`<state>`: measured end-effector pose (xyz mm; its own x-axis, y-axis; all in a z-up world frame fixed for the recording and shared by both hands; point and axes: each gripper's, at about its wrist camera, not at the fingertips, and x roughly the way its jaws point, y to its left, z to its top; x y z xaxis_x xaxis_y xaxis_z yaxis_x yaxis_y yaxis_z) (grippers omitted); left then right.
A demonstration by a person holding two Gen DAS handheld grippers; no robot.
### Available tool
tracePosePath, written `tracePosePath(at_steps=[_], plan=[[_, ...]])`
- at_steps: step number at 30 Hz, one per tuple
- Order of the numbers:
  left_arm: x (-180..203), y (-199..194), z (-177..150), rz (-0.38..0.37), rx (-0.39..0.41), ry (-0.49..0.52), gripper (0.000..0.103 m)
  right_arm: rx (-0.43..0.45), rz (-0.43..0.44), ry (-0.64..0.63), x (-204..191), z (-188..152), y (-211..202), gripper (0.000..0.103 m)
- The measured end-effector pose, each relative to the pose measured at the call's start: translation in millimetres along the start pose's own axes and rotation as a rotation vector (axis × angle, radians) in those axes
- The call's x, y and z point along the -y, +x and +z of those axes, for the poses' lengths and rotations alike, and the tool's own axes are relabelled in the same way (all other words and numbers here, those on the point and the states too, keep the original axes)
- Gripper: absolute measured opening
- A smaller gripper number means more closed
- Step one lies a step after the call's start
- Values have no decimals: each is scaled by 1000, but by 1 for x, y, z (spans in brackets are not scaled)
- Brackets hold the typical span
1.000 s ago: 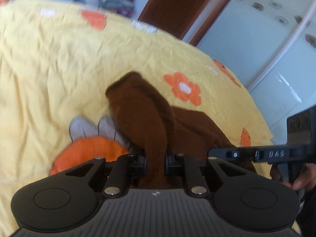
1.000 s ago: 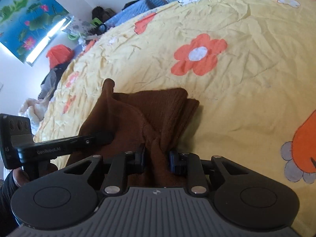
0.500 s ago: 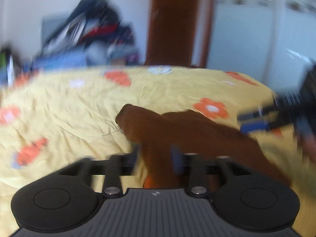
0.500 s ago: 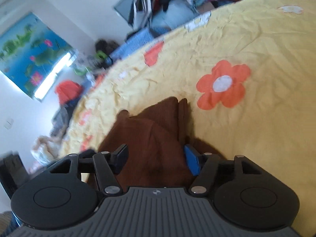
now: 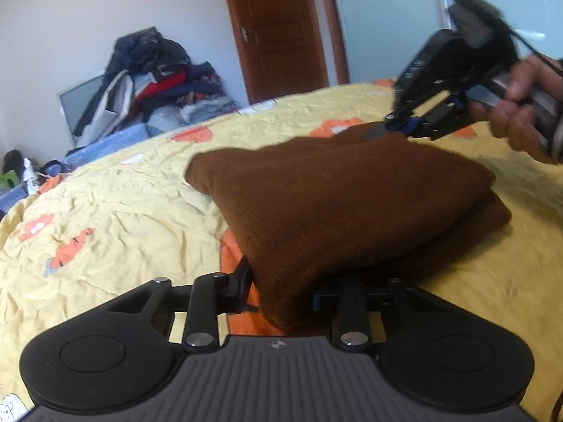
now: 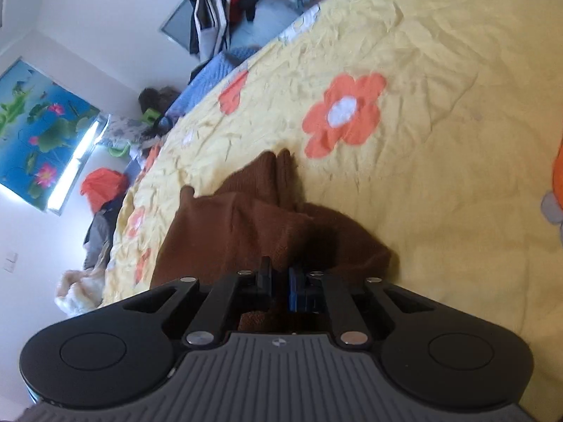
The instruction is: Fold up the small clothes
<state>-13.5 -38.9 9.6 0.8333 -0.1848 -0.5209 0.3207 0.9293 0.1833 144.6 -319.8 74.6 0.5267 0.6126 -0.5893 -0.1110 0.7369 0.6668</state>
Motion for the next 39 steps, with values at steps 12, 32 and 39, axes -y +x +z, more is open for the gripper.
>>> tracePosePath(at_steps=[12,32,39], plan=[[-15,-11,-9,-99,-48,-69,21,69,32,127,46,-26,-43,40],[-49,-17,10,-262,24,-378,56,30,-94,-204,-32,-31,-24,77],[-101,30,-23,-441,-191,-797,69,-82,16,55,15,-74,-63,91]])
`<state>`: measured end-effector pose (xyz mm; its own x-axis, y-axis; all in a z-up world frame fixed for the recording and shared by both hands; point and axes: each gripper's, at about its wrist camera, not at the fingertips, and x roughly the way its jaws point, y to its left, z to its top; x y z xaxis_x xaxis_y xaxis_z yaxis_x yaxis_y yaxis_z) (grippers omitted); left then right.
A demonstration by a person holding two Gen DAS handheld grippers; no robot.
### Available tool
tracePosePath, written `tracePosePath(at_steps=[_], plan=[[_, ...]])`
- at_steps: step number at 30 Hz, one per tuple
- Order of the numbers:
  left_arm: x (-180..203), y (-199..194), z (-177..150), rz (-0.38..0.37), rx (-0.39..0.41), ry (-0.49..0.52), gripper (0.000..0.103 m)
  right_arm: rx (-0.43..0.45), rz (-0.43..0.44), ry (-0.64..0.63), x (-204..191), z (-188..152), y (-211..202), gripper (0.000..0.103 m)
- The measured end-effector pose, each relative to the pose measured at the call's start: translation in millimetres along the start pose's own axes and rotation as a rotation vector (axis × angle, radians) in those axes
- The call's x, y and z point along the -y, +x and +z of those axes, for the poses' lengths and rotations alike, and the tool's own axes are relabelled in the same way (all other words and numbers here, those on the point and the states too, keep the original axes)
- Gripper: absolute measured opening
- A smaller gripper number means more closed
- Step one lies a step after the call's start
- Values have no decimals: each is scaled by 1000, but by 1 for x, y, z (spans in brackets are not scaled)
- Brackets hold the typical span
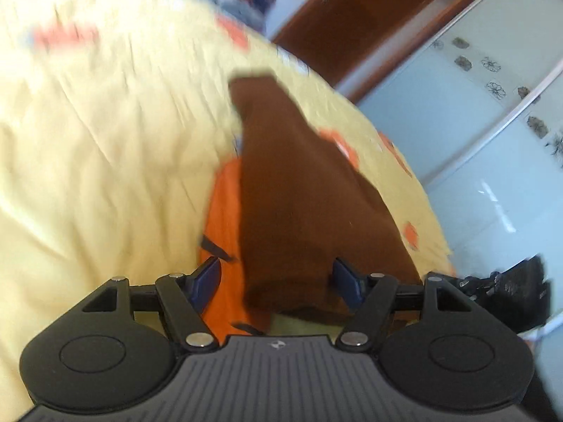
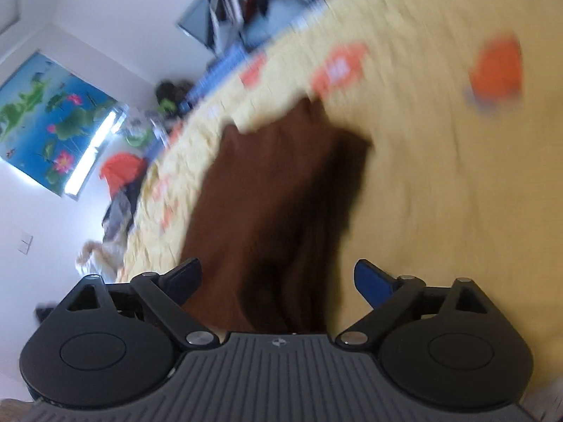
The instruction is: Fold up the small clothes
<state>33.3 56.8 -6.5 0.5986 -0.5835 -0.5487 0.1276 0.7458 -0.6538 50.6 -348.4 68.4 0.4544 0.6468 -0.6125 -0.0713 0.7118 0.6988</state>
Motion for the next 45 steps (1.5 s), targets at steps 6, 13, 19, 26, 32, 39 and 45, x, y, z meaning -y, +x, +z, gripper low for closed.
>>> tracePosePath(at_steps=[6,13,19,26,32,39,45], plan=[[10,9,-3,-3,-54,-17,19,-104,41,-22,-5,-10,34,22],[21,-15,-30,88,-48,129,26,-117,45,-105,-13,-35,18,27],[77,-64,-52,189,218,431,50,105,57,-74,-39,-8,-10,67],[103,21,-70,301,128,682,73,76,127,-286,-140,55,80,78],[106,34,-85,320,173,705,74,-144,-4,-358,-184,66,222,78],[103,30,-90,306,182,687,73,-84,-3,-340,-164,89,249,88],[100,22,-90,291,188,672,74,-10,1,-285,-151,79,198,84]])
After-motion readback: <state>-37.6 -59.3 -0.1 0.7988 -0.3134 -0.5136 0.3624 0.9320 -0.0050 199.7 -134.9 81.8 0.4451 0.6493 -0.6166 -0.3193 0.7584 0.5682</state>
